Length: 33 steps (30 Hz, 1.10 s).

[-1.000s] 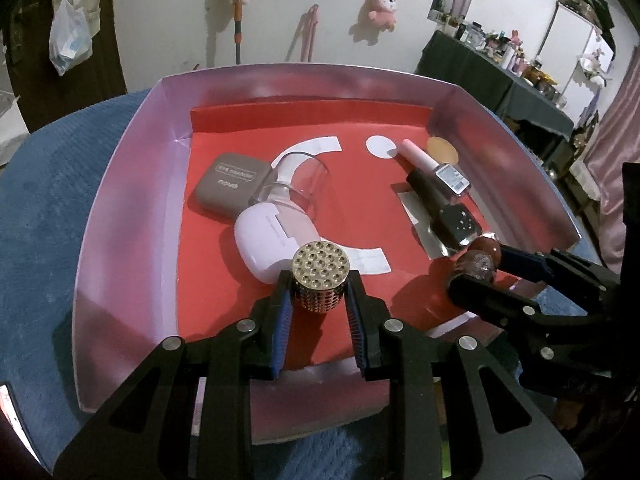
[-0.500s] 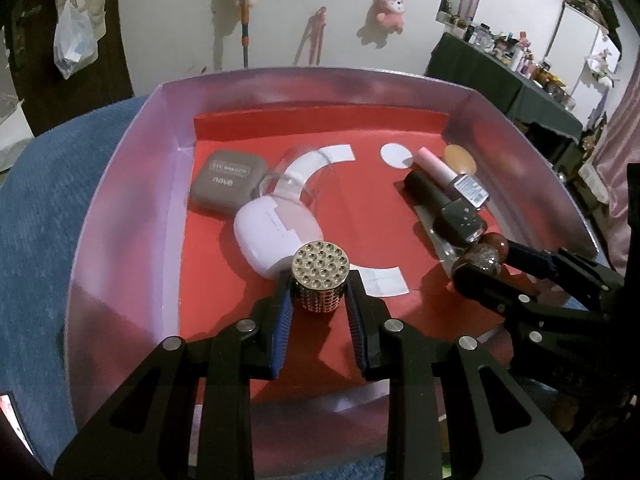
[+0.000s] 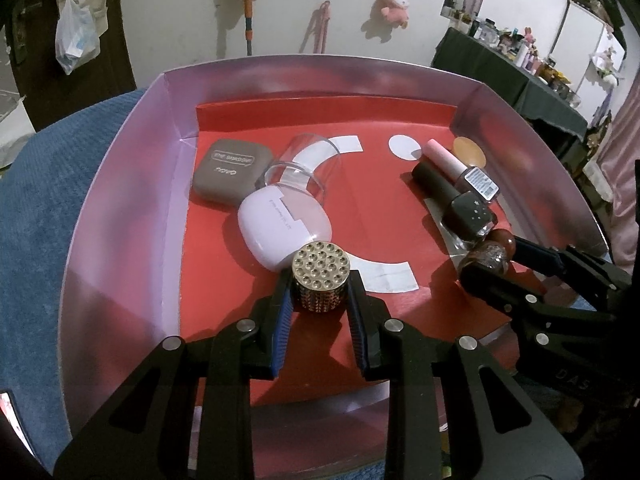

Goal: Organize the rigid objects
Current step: 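Lower the held items onto the box floor and open both tools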

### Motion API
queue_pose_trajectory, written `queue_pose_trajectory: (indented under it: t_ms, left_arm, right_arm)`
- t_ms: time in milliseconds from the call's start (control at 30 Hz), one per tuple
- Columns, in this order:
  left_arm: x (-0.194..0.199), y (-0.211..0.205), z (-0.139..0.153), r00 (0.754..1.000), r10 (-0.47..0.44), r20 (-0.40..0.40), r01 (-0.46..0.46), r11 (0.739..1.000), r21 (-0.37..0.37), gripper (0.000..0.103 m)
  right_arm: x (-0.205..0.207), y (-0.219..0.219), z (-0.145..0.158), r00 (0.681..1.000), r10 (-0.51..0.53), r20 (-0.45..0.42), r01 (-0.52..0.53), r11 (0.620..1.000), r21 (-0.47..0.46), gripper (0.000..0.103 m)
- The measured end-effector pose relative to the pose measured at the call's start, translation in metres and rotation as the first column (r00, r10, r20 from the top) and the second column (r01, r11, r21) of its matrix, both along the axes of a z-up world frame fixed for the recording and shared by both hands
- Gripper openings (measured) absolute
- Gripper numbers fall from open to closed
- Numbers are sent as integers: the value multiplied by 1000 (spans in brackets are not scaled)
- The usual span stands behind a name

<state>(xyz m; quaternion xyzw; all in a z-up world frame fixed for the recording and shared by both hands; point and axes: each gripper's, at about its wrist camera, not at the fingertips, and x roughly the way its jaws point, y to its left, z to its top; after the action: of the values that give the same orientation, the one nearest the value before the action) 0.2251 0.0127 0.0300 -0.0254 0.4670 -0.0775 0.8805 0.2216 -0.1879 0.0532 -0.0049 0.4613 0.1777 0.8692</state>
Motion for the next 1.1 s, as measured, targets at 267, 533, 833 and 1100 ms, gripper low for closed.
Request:
queue_pose_trajectory:
  t_ms: [267, 533, 833, 1100]
  left_arm:
    - [0, -3, 0, 1000, 5, -5, -5, 1000, 12, 25]
    - [-6, -3, 6, 999, 12, 37, -13, 999, 35, 25]
    - [-14, 2, 12, 998, 43, 55, -44, 999, 23, 25]
    - [-25, 3, 21, 995, 57, 87, -59, 998, 23, 33]
  right_arm:
    - [0, 1, 0, 1000, 2, 1, -2, 1000, 5, 60]
    - [-3, -1, 2, 1000, 5, 1, -5, 1000, 16, 60]
    - [-15, -4, 19, 999, 3, 44, -5, 999, 41, 68]
    - [-27, -6, 32, 997, 3, 75, -7, 998, 56, 74]
